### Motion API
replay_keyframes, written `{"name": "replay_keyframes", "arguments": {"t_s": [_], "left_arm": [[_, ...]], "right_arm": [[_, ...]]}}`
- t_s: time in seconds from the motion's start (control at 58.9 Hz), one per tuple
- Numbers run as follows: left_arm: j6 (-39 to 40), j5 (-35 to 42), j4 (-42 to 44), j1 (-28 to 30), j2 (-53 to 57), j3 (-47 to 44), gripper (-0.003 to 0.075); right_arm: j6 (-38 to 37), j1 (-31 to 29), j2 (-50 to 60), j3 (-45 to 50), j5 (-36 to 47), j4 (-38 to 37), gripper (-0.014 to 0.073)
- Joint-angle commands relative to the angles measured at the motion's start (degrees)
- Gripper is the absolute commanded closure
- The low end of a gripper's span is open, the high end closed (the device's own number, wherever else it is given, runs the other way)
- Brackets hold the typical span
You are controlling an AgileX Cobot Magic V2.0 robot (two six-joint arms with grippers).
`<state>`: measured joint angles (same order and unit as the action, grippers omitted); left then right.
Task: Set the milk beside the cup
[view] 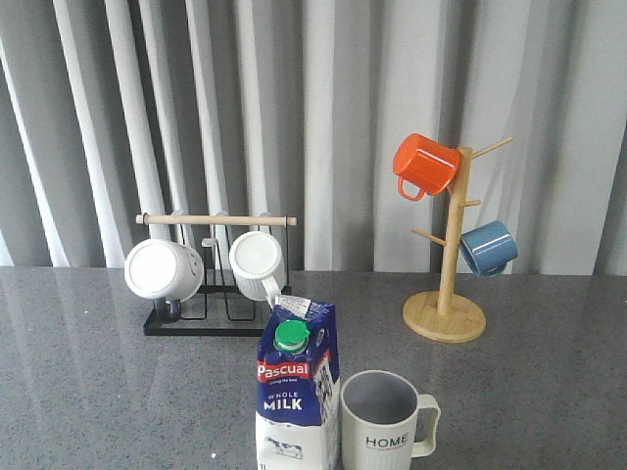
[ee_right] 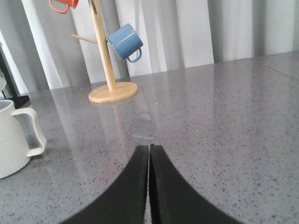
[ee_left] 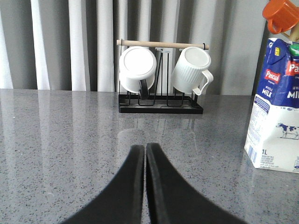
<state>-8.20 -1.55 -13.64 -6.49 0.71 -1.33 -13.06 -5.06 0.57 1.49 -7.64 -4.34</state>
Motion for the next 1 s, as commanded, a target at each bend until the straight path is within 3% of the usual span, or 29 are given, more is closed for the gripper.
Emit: {"name": "replay_keyframes", "arguments": {"t_s": [0.0,0.645,0.866,0.985], "left_arm": [[0.0,4.3,-0.6,0.2,0.6,1.1,0.0727],[0.0,4.3,-0.6,0.2,0.6,1.1,0.0727],[0.0,4.3,-0.6,0.2,0.6,1.1,0.0727],[0.0,4.3,-0.6,0.2,0.6,1.1,0.0727]], "right_arm": [[0.6,-0.4,0.6,0.6,1.2,-0.4,0.0599],[0.6,-0.4,0.6,0.5,-0.6,-0.3,0.0599],[1.6,-0.4,0.6,0.5,12.3,-1.3,0.0599],[1.6,-0.4,0.6,0.5,13.4,-1.0,0.0599]]}}
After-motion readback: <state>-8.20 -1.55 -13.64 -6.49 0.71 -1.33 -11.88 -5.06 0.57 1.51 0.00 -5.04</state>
